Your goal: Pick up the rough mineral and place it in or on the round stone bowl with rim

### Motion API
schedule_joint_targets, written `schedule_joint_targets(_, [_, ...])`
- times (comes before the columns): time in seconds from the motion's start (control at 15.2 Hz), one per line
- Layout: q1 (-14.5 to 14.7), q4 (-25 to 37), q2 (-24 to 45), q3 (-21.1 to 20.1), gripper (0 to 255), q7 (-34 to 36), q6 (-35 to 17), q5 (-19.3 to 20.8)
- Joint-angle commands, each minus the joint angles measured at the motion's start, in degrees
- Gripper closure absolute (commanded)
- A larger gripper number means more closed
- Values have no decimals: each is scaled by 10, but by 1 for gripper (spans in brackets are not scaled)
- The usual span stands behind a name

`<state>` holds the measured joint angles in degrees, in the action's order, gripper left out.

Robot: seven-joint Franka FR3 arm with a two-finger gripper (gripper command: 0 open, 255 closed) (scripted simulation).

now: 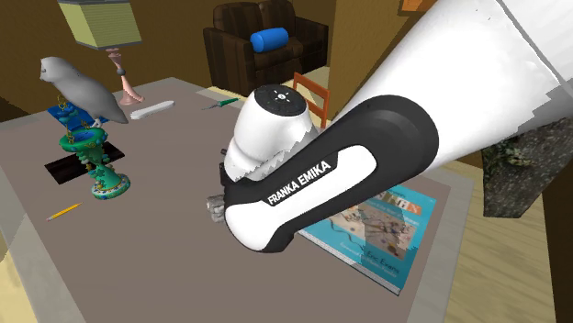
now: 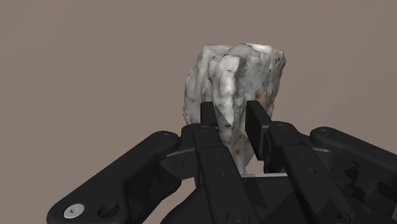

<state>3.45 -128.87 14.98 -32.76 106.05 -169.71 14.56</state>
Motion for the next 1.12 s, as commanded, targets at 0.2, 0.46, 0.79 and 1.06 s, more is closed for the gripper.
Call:
schedule_joint_targets(0.2, [-12,0,-10,-16,255,-12,12,-17])
schedule_joint_targets(0.46, [-39,5,-34,-48,255,-40,39,-55])
schedule_joint_targets(0.79, [-249,-68,-18,-237,0,-227,-54,-266])
schedule_joint_targets(1.06, [-231,-65,19,-212,0,-208,-82,-232])
